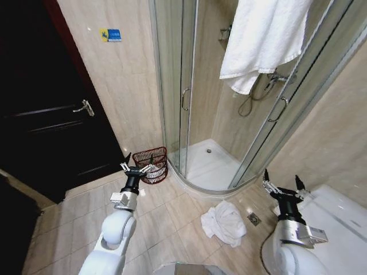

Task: Discard the used towel into the hamper.

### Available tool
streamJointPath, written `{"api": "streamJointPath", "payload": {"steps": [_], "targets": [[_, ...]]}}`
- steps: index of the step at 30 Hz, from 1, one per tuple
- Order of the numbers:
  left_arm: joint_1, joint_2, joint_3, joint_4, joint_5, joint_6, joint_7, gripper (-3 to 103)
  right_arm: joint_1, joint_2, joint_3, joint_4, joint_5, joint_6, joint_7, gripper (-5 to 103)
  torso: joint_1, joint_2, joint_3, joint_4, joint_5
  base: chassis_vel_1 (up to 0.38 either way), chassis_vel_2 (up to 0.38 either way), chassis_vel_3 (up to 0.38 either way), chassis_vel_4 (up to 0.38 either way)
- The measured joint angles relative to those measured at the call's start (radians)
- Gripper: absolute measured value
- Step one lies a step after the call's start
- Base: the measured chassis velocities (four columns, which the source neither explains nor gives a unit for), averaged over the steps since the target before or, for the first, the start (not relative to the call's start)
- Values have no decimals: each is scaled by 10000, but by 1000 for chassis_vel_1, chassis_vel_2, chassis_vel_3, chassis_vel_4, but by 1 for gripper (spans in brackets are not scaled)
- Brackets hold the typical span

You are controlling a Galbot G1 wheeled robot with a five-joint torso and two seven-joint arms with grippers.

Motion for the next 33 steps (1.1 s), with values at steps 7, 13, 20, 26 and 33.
{"api": "streamJointPath", "payload": {"steps": [7,13,20,26,33], "targets": [[-23,6,-2,82,-32,-7,3,100,86,0,-108,-50,-128,-38,-11,100,170,359,190,0,0,0,0,0,0],[-67,46,-82,185,-128,-38,4,100,307,0,-244,-53,-283,-191,-27,100,347,755,407,1,0,0,0,0,0],[-115,16,74,234,-222,-322,-229,100,1073,-76,-272,-119,-81,-533,92,100,543,1183,641,-5,1,0,0,0,0],[-4,3,31,383,126,-751,-248,100,3242,-1310,-462,-714,667,-1017,432,100,586,1277,696,2,1,0,0,0,0],[-251,56,267,865,434,-1106,-49,100,5418,-3438,-869,-1306,2039,-1094,1012,100,578,1254,684,-5,-2,0,0,0,0]]}}
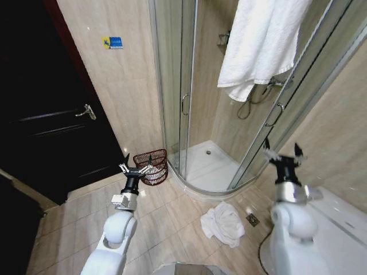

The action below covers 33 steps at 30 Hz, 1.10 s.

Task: Discard the used towel into the hamper.

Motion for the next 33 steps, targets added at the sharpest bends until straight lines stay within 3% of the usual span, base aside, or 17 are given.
{"api": "streamJointPath", "payload": {"steps": [2,3,6,12,24,26,33], "targets": [[16,3,-23,79,119,-110,19,100,1280,-855,-311,-707,401,-142,-4,100,-8,-17,-9,0,5,0,0,0,0],[16,3,-23,79,119,-110,19,100,1280,-855,-311,-707,401,-142,-4,100,-8,-17,-9,0,5,0,0,0,0],[-23,60,-259,151,146,-161,15,100,3444,-1855,-1192,-1632,1117,-283,49,100,-18,-46,-23,12,-2,0,0,0,0],[-71,81,-288,212,241,-119,-32,100,5515,-2521,-2373,-2429,1554,-738,136,100,-34,-69,-39,4,0,0,0,0,0],[-125,25,-197,355,434,-131,-32,100,9118,-2739,-4923,-3913,1653,-1482,681,100,-50,-106,-57,8,0,0,0,0,0],[-114,19,-234,366,441,-154,-35,100,10298,-2651,-5658,-4690,1621,-1529,837,100,-53,-113,-61,7,1,0,0,0,0],[51,23,-408,349,410,-342,-41,100,12862,-2143,-6558,-6529,1250,-1833,1719,100,-59,-124,-68,6,0,0,0,0,0]]}}
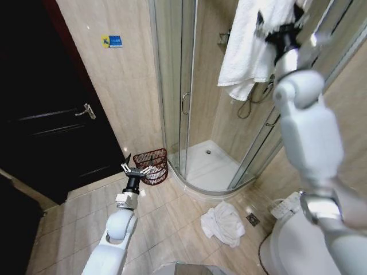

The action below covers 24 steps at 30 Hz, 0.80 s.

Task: Discard the used towel into the hamper.

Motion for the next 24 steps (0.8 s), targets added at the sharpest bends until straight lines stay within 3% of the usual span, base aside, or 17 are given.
{"api": "streamJointPath", "payload": {"steps": [5,16,17,19,20,22,24], "targets": [[140,30,-124,-29,-37,-204,-2,100,973,283,-458,-914,215,-167,252,100,-5,-5,-5,-3,1,0,0,0,0],[255,-14,-150,-42,-69,-416,-64,100,1381,703,-731,-1781,751,-498,393,101,-7,-15,-8,-1,2,0,0,0,0],[260,-8,-161,-42,-75,-417,-67,100,1381,709,-729,-1813,783,-470,393,96,-8,-16,-9,-1,2,0,0,0,0],[261,-6,-171,-42,-77,-419,-72,100,1378,710,-720,-1839,809,-428,388,96,-9,-17,-10,-1,2,0,0,0,0],[266,-5,-174,-42,-77,-418,-80,100,1360,704,-705,-1861,816,-378,344,85,-10,-18,-11,-1,1,0,0,0,0],[273,-5,-174,-46,-76,-418,-85,100,1336,693,-688,-1871,818,-350,294,85,-10,-18,-11,-1,1,0,0,0,0],[285,-15,-161,-109,-48,-396,-93,100,1254,678,-610,-1876,819,-319,174,75,-10,-20,-11,-2,3,0,0,0,0]]}}
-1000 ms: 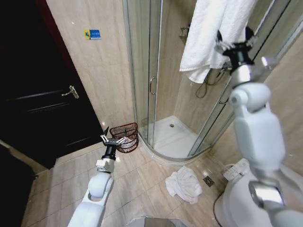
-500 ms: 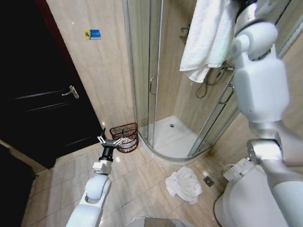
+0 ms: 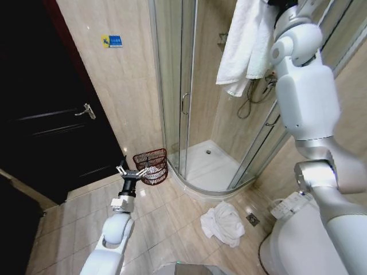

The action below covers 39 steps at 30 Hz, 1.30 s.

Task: Discard the used towel into the hamper.

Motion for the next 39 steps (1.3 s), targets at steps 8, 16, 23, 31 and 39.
{"api": "streamJointPath", "payload": {"steps": [8,16,23,31,39], "targets": [[-56,-44,125,-127,40,104,-5,100,-95,-17,63,-79,255,-23,-80,41,-1,-2,-2,2,-1,0,0,0,0],[-47,-56,207,-187,101,134,-1,100,-259,-252,82,267,431,-107,-56,7,-2,-4,-3,1,-1,0,0,0,0],[32,-70,185,-266,115,105,4,100,-640,-533,131,822,579,-181,117,3,-3,-5,-5,1,-3,0,0,0,0],[225,-163,214,-435,218,52,5,100,-1938,-1435,492,2126,902,-279,122,3,-5,-5,-7,2,-4,0,0,0,0],[290,-192,292,-459,328,31,9,100,-3455,-2170,1155,3226,1364,-424,97,3,-4,-8,-5,0,3,0,0,0,0]]}}
